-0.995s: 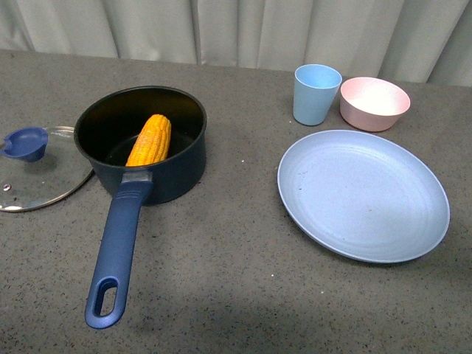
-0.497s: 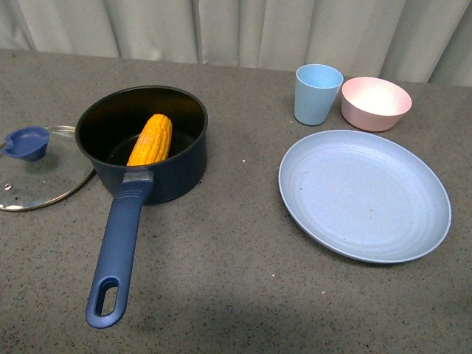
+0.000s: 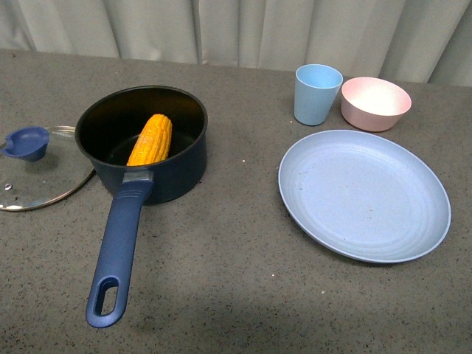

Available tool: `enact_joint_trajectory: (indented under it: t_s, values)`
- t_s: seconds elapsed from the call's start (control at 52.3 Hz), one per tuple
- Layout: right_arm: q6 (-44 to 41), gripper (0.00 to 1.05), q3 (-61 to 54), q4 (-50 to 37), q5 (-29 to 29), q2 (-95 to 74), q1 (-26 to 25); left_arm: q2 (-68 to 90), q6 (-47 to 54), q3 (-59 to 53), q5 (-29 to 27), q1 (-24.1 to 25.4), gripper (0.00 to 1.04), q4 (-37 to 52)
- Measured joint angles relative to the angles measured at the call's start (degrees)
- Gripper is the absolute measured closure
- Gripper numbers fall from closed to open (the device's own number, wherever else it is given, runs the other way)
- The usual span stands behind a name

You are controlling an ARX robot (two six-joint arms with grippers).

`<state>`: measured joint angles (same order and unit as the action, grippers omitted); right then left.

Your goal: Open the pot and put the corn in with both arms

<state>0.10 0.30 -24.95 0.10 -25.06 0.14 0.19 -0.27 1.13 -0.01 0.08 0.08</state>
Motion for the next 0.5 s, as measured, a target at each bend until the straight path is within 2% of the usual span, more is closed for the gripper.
enact_joint_trajectory:
  t_s: [0.497]
  values:
    - [0.0,1.04,0.0,10.6,0.0,10.9,0.0,0.0,0.0,0.0,0.0,0.0,0.06,0.0]
